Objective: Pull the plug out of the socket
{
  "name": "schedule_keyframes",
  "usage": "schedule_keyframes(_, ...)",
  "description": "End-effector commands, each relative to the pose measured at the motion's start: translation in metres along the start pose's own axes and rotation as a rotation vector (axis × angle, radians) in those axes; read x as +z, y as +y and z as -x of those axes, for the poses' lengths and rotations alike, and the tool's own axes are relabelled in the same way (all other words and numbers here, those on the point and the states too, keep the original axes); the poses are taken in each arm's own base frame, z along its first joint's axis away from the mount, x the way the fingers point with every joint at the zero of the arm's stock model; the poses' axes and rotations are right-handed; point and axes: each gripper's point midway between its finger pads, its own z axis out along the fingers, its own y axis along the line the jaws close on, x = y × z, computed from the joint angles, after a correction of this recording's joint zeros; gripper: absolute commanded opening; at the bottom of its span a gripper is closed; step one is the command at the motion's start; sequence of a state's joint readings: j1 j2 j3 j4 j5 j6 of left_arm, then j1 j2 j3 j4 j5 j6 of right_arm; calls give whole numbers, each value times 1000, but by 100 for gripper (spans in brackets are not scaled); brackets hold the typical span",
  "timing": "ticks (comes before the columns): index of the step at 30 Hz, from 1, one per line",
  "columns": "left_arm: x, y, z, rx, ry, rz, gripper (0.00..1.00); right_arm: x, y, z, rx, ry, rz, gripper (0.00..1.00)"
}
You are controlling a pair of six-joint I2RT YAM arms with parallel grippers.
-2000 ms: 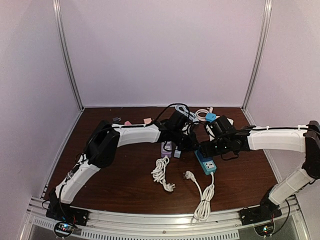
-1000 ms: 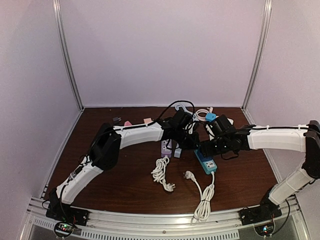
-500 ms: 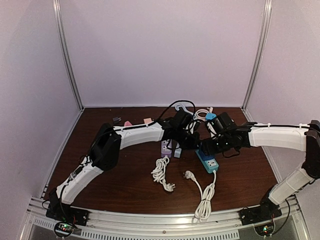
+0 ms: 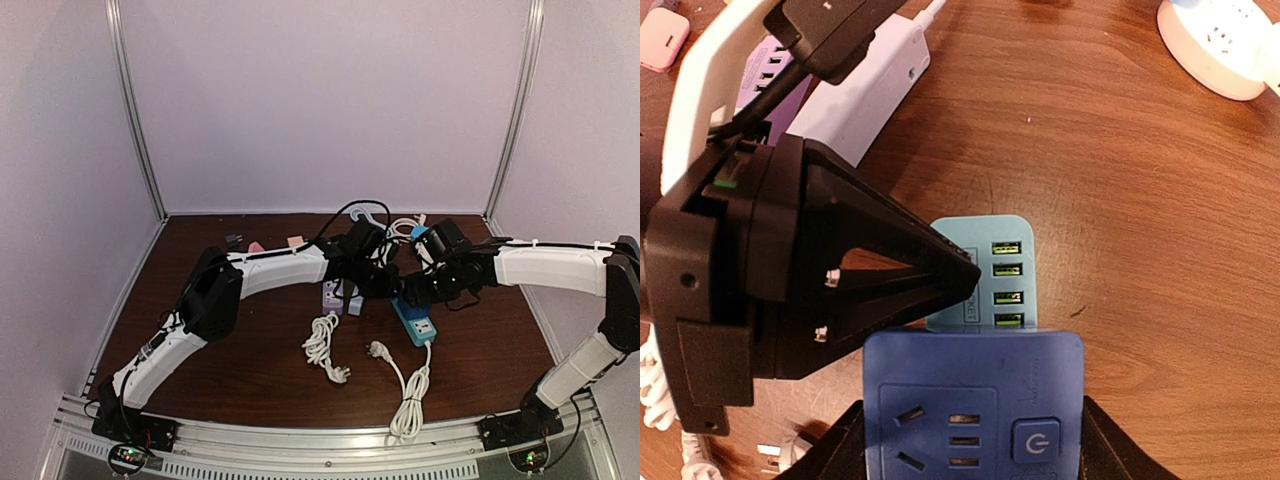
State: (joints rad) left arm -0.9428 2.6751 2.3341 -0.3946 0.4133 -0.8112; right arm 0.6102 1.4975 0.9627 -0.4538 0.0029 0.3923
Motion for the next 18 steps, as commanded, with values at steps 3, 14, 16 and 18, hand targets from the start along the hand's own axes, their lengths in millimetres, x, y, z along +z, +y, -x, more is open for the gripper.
schedule_keyframes(3, 27, 47, -69, -57, 187, 137, 9, -13, 18, 55, 66, -162, 91, 34)
schedule_keyframes(14, 27, 51, -73, -61, 199, 145, 9, -24, 27, 56, 18, -223, 84, 34)
schedule_keyframes(16, 27, 51, -73, -61, 203, 147, 9, -24, 27, 54, 8, -228, 74, 34)
schedule_keyframes(18, 27, 52, -74, -60, 204, 149, 9, -26, 27, 53, 1, -233, 65, 34)
